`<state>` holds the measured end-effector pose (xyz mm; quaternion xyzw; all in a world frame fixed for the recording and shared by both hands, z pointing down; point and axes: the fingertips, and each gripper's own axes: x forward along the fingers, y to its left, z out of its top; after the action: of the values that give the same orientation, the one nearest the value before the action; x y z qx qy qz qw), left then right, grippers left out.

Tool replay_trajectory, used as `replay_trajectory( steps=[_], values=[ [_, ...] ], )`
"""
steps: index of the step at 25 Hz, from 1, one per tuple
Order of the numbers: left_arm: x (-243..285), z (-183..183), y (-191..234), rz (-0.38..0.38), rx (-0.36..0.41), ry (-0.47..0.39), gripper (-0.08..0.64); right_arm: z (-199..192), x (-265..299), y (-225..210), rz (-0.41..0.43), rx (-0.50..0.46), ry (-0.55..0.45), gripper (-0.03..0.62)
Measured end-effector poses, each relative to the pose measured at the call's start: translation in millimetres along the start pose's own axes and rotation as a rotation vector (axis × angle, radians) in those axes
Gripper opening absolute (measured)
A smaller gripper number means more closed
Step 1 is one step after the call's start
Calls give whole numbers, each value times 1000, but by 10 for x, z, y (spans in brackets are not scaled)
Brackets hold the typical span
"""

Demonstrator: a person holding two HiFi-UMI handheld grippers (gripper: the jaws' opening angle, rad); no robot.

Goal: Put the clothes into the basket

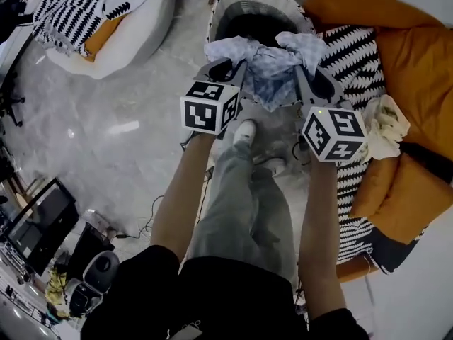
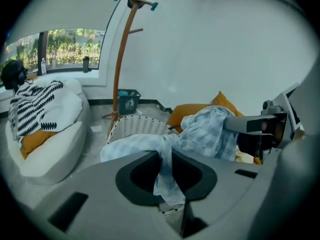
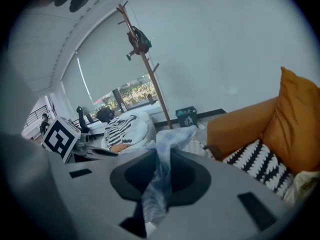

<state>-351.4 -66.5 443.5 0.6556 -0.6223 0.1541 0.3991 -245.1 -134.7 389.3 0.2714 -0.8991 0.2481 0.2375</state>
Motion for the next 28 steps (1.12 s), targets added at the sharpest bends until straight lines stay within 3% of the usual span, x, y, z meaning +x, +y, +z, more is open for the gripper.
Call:
replay_trajectory(
  steps=[6,7,9,14,18,22,28],
  values=[
    [628,-577,330,-10,40,125,71,-868,699,-295,-32,70,130,61],
    [689,-628,354,-8,57,136,87,-978,782,-325,-32,69,154,77],
    [739,-726,382,-2,84,164,148,-1190,850,-343,-29,75,208,221],
    [558,-757,250,-13,112,181,167,-1363,446,-403,-101,139,197,238],
    [545,-631,-151,-80,170,175,167,-1355,18,-588,-161,202,143,238],
    [712,-638,-816,-194,281,164,170,-1473,-461,-937,-252,263,97,238],
    [1011,-875,-1959,-402,348,163,190,-1761,-1268,-1501,-375,351,30,238]
  ],
)
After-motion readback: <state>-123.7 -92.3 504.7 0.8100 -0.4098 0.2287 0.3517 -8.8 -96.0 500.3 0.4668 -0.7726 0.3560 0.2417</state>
